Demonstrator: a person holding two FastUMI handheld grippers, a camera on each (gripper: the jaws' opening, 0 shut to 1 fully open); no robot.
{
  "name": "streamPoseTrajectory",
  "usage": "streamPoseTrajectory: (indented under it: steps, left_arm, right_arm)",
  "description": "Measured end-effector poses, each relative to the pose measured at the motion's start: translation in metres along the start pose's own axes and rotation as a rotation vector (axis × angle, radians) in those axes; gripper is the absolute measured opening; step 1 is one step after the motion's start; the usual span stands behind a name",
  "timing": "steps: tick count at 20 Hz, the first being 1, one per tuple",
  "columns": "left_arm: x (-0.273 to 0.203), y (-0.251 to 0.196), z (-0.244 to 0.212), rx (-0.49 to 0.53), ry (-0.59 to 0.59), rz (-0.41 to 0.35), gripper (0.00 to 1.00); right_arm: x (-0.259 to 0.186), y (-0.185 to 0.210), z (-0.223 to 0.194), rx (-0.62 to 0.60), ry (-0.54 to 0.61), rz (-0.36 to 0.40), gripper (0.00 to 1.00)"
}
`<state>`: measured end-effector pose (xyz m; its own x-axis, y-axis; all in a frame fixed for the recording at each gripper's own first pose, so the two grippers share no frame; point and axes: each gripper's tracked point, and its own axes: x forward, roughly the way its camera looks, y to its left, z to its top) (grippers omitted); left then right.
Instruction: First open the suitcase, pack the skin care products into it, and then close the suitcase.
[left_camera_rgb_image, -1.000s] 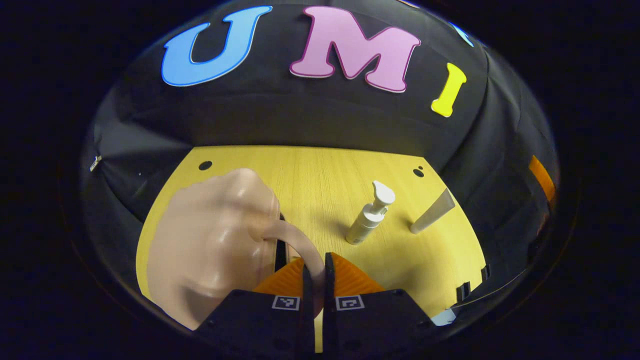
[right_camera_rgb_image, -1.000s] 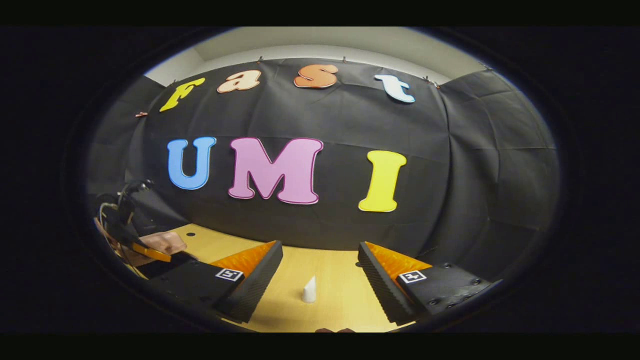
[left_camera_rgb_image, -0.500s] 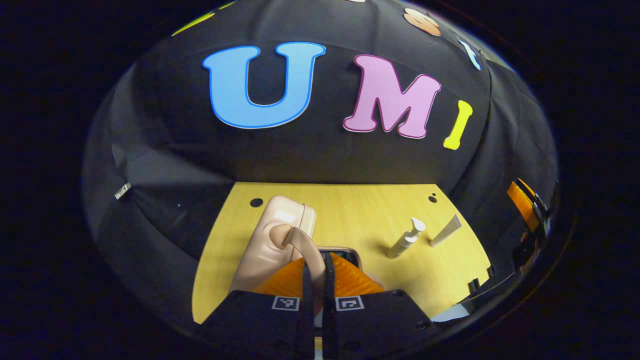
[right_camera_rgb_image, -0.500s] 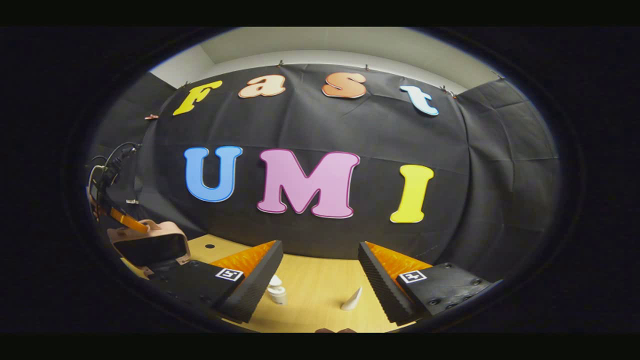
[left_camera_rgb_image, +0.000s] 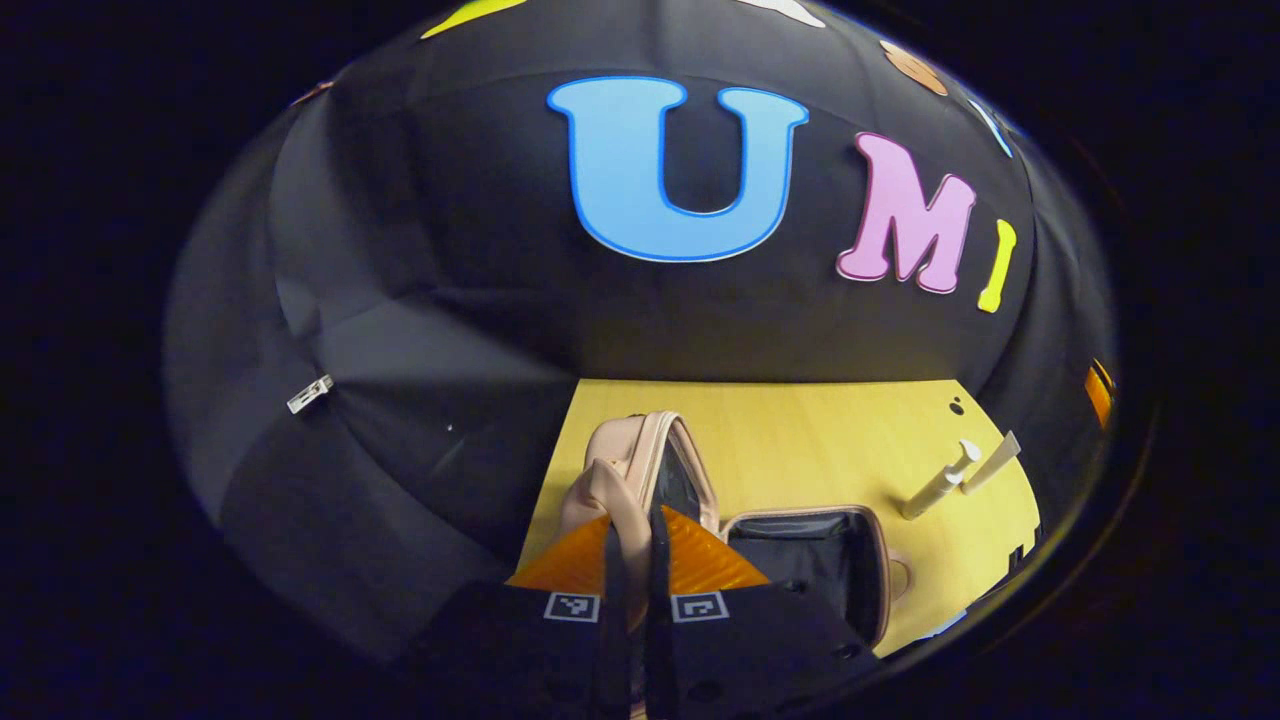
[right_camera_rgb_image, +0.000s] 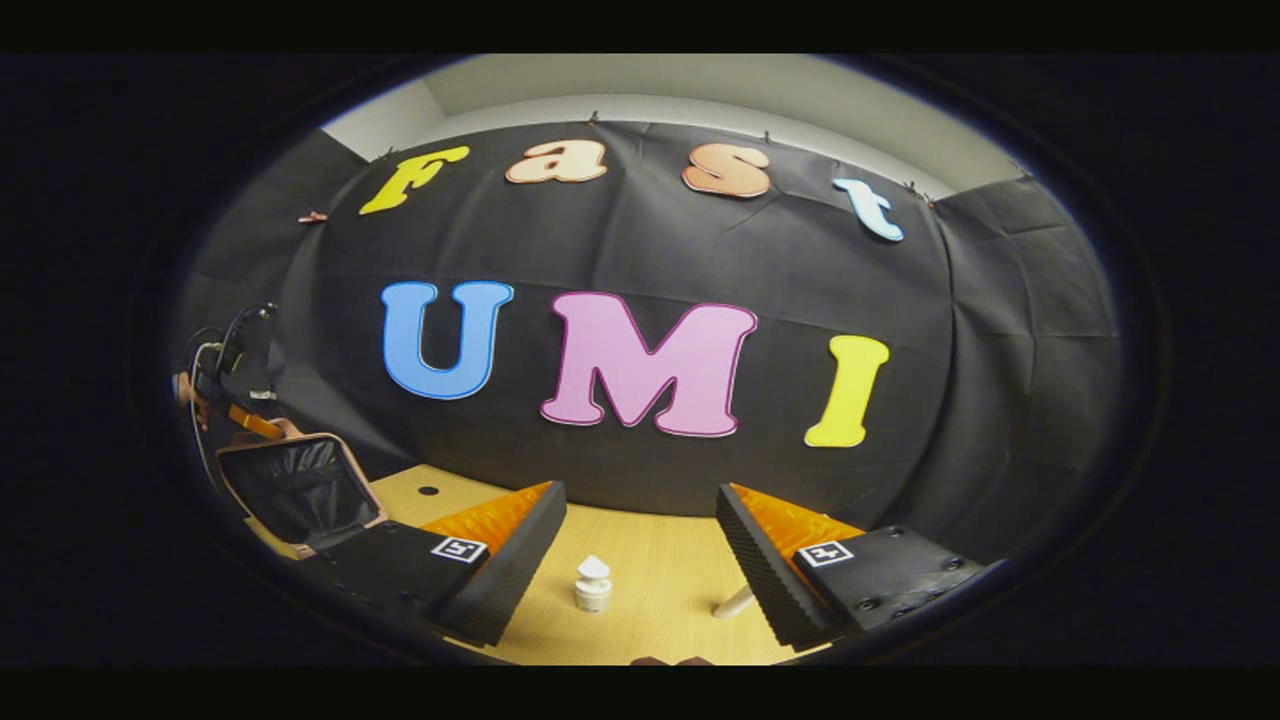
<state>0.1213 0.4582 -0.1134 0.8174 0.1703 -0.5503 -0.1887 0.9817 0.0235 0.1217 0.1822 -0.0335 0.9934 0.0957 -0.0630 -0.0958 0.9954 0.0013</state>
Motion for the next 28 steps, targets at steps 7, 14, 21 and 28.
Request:
streamPoseTrajectory:
  steps: [7,14,21,28]
  left_arm:
    - [0.076,0.129,-0.104,-0.235,0.176,0.105,0.11]
    - [0.125,0.151,-0.187,-0.36,0.245,0.068,0.29]
    - [0.061,0.127,-0.093,-0.302,-0.138,0.032,0.96]
    - [-0.026,-0.011,0.015,-0.217,-0.45,-0.096,0.96]
  right_arm:
    - [0.006,0.021,-0.003,-0.051,0.052,-0.015,0.96]
    - [0.009,0.034,-0.017,-0.029,0.115,-0.051,0.96]
    - [-0.003,0.023,-0.001,-0.031,0.034,-0.104,0.96]
    - [-0.021,-0.012,-0.002,-0.013,0.005,-0.175,0.96]
